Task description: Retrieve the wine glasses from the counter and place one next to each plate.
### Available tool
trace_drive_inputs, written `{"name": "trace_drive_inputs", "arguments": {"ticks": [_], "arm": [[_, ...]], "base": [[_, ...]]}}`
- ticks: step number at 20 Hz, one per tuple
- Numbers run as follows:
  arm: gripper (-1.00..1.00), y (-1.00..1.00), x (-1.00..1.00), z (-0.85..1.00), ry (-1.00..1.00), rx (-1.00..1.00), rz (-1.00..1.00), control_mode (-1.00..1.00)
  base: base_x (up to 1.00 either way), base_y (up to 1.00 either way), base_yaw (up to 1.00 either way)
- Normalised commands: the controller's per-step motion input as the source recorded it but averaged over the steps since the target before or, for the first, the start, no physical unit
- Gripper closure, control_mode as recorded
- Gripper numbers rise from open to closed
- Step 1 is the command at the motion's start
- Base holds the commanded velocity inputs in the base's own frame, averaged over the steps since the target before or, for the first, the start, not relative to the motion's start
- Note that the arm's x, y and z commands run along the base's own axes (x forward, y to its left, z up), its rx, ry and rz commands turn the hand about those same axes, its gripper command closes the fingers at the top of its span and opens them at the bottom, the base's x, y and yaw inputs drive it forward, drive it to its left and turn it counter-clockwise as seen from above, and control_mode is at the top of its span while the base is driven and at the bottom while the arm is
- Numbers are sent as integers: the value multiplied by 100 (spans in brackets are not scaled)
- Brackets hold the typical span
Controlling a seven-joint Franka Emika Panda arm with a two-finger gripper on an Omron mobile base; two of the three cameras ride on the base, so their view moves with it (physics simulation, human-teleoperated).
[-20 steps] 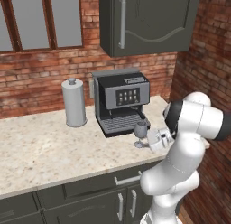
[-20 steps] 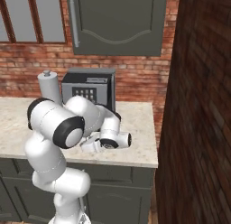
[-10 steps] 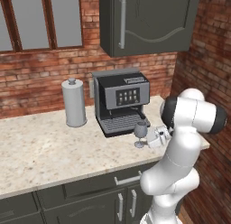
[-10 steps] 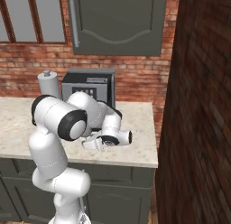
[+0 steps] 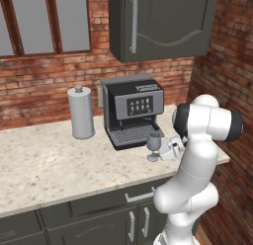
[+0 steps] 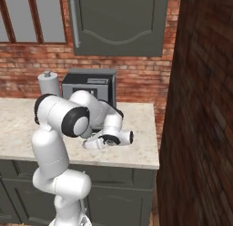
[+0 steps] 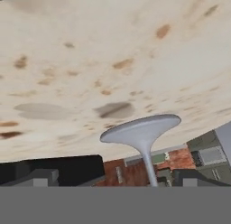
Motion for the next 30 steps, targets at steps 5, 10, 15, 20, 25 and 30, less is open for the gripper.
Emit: {"name": "trace_drive_inputs", "arguments": {"ticks": [5, 10, 15, 20, 25, 30], "arm": [[-100, 2, 25, -19, 0, 0, 0, -100], [-100, 6, 17, -15, 0, 0, 0, -100], [-100, 3, 12, -9, 0, 0, 0, -100], [100, 19, 18, -4, 2, 2, 0, -100], [100, 30, 21, 0, 4, 3, 0, -100], [100, 13, 7, 0, 1, 3, 0, -100]], "base": [[0, 0, 0], [0, 0, 0], [0, 0, 0], [0, 0, 0], [0, 0, 0], [0, 0, 0]]}}
